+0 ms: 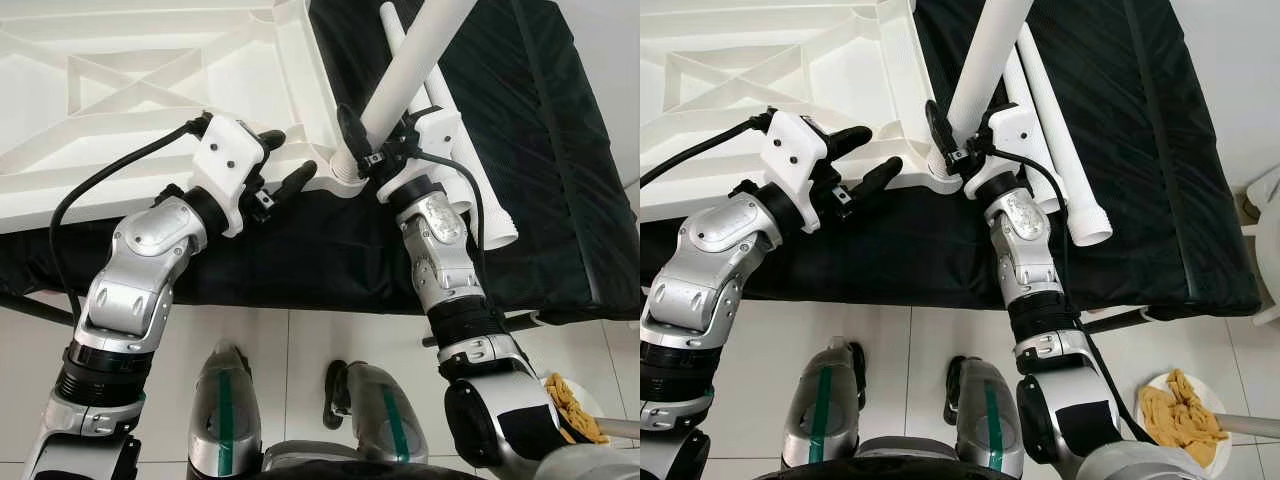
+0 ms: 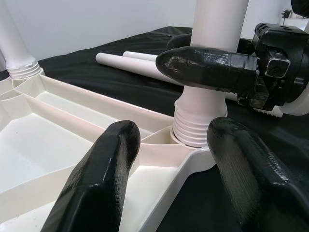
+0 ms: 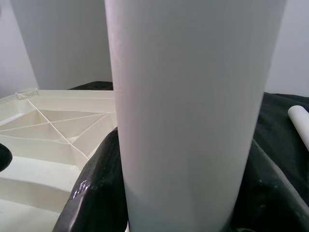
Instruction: Building children table
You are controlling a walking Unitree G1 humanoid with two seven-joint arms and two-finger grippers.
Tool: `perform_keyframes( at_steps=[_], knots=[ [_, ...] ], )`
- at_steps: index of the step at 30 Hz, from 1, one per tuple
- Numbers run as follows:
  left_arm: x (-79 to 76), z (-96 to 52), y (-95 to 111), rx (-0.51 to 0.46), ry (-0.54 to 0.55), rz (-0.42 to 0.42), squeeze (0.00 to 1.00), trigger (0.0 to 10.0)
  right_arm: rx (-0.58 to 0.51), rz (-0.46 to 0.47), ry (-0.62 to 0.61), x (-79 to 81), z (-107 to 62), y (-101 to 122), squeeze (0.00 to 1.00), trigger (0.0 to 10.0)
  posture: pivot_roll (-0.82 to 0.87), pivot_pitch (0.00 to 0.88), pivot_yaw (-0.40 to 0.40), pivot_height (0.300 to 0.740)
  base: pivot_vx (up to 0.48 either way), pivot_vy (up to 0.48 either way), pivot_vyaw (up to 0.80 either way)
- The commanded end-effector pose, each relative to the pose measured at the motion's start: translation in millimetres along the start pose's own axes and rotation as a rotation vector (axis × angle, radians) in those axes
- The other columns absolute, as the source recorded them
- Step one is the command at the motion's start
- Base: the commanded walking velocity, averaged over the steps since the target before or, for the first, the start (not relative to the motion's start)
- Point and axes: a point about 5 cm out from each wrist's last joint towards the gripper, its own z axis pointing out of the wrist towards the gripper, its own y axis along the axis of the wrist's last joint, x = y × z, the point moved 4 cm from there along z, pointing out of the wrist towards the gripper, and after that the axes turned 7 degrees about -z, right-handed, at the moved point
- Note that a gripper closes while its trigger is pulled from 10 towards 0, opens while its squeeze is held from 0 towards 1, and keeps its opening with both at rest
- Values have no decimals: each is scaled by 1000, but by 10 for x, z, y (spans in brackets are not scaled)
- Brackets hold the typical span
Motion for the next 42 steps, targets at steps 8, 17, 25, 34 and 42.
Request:
perform_keyframes(
  at_steps=[8, 17, 25, 34, 42],
  knots=[
    [-14, -6, 26, -8, 18, -1, 0, 10000, 201, -15, -50, -66, -238, -438, 0, 10000, 118, 109, -79, 740, 0, 0, 0],
    [-15, -9, 27, -7, 18, 3, 0, 10000, 207, -10, -161, -79, -222, -451, 0, 10000, 117, 111, -77, 740, 0, 0, 0],
    [-11, -18, 46, -11, 19, 0, 0, 10000, 209, -8, -311, -140, -208, -459, 0, 10000, 125, 115, -75, 740, 0, 0, 0],
    [-15, -36, 55, -8, 18, 2, 0, 10000, 220, -25, -469, -272, -202, -461, 0, 10000, 134, 121, -71, 740, 0, 0, 0],
    [-14, -41, 68, -8, 18, 3, 0, 10000, 236, -14, -498, -243, -155, -501, 0, 10000, 141, 119, -71, 740, 0, 0, 0]
  ],
)
